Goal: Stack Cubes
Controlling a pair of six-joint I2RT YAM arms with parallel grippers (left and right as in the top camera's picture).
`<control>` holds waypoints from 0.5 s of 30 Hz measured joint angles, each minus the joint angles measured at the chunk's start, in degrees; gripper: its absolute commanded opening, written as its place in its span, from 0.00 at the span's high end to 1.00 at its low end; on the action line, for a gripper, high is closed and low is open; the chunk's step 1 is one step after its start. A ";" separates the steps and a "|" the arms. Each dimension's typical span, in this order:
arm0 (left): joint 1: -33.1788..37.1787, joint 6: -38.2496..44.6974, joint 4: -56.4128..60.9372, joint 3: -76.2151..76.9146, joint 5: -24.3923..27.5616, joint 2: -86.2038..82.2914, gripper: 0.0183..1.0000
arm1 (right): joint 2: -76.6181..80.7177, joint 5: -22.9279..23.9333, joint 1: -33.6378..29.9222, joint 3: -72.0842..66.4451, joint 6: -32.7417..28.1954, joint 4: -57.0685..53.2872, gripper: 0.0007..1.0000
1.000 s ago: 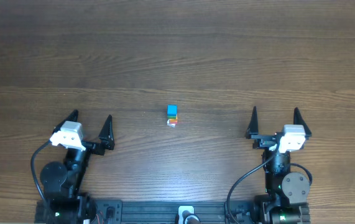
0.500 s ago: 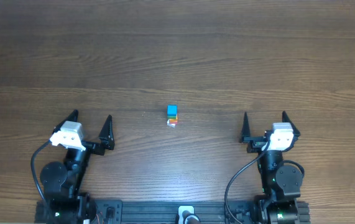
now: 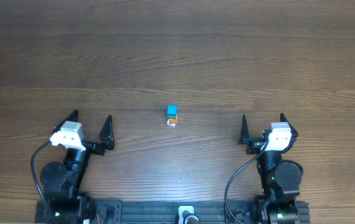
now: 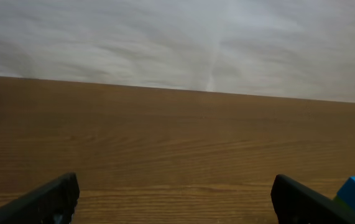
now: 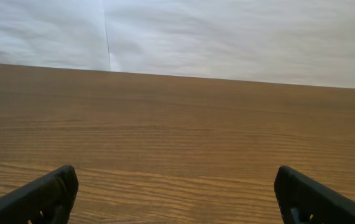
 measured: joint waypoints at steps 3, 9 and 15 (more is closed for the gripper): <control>0.00 0.00 -0.02 0.00 0.00 0.00 0.00 | 0.00 0.00 0.00 0.00 0.00 0.00 0.01; 0.00 0.00 -0.02 0.00 0.00 0.00 0.00 | 0.00 0.00 0.00 0.00 -0.02 0.02 0.01; 0.00 0.00 0.00 0.00 0.00 0.00 0.00 | 0.00 0.00 0.00 0.00 0.00 0.00 0.01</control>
